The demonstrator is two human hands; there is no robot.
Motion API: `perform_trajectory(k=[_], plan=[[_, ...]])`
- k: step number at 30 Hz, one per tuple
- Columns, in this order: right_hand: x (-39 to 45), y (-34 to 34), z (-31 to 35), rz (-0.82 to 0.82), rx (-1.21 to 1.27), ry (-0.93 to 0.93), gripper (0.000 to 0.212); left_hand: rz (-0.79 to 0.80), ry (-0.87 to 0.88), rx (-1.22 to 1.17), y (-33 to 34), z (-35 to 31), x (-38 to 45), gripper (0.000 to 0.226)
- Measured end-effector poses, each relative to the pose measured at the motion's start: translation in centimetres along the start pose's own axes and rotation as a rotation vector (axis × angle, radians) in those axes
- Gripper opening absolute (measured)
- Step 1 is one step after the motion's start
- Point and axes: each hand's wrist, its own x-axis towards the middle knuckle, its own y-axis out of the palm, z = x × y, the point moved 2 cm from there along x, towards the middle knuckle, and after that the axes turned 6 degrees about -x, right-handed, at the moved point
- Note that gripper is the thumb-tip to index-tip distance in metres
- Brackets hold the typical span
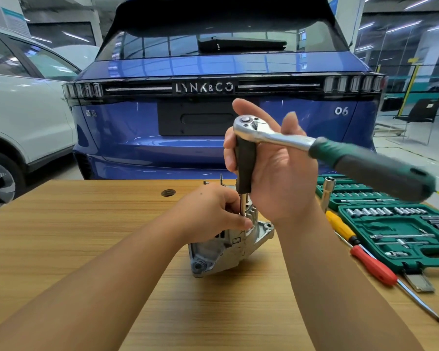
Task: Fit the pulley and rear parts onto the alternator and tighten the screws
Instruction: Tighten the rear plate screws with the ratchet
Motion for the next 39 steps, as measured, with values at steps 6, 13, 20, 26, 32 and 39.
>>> perform_trajectory(k=[6,13,20,26,32,39], plan=[[-0.6,-0.8,-0.1,-0.335,-0.246,-0.052,0.010,0.016,0.009,0.050,0.0,-0.2,-0.1,0.020],[-0.5,-1.2,0.0,-0.138,-0.063,0.064,0.029,0.019,0.017,0.067,-0.2,-0.2,-0.2,0.023],[-0.3,-0.4,-0.9,-0.165,-0.356,-0.221,0.053,0.016,0.043,0.023,-0.2,-0.4,-0.3,0.024],[-0.5,0.1,-1.1,-0.070,-0.211,-0.132,0.043,0.010,0.101,-0.128,0.1,-1.4,-0.9,0.021],[-0.6,0.2,-0.5,-0.329,-0.311,-0.092,0.039,0.027,0.046,0.009,0.0,-0.7,-0.4,0.022],[-0.4,-0.9,0.0,-0.336,-0.186,0.009,0.022,0.041,0.050,0.058,-0.1,-0.2,-0.2,0.023]])
